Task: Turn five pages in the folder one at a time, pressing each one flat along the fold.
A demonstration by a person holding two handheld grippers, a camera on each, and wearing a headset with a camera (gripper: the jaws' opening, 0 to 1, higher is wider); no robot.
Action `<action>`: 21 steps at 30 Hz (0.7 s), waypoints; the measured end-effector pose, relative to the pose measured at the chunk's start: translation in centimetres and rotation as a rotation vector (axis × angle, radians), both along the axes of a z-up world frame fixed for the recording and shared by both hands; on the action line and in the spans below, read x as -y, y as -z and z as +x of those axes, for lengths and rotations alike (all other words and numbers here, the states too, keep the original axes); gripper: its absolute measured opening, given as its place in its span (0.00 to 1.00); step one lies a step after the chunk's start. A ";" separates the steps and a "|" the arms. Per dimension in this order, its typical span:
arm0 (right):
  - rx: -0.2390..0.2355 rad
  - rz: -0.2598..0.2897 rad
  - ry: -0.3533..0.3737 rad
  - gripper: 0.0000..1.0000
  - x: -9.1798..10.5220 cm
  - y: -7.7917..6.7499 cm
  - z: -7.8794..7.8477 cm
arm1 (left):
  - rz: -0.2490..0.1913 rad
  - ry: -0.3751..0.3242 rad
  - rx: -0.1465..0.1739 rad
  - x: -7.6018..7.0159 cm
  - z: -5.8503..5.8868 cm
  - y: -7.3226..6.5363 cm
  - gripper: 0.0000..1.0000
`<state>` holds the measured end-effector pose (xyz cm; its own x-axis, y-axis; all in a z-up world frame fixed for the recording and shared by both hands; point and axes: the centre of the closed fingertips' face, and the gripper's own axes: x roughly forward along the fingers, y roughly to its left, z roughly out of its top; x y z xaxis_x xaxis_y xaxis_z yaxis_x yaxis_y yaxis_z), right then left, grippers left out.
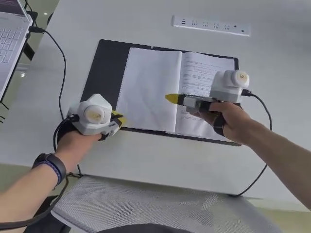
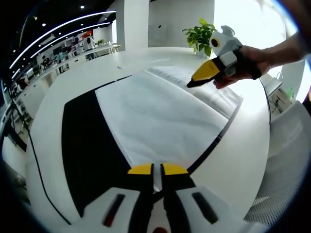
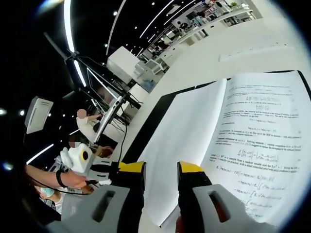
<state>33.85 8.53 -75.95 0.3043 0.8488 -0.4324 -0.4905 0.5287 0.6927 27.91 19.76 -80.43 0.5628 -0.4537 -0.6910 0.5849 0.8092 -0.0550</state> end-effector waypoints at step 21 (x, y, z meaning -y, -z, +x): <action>-0.029 0.014 0.086 0.00 0.9 2.9 4.1 | -0.008 -0.015 -0.030 -0.2 0.4 0.3 0.03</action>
<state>37.95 7.61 -78.88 0.3641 0.8258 -0.4307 -0.4231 0.5586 0.7134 28.33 20.00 -80.77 0.5482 -0.4515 -0.7040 0.5709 0.8171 -0.0795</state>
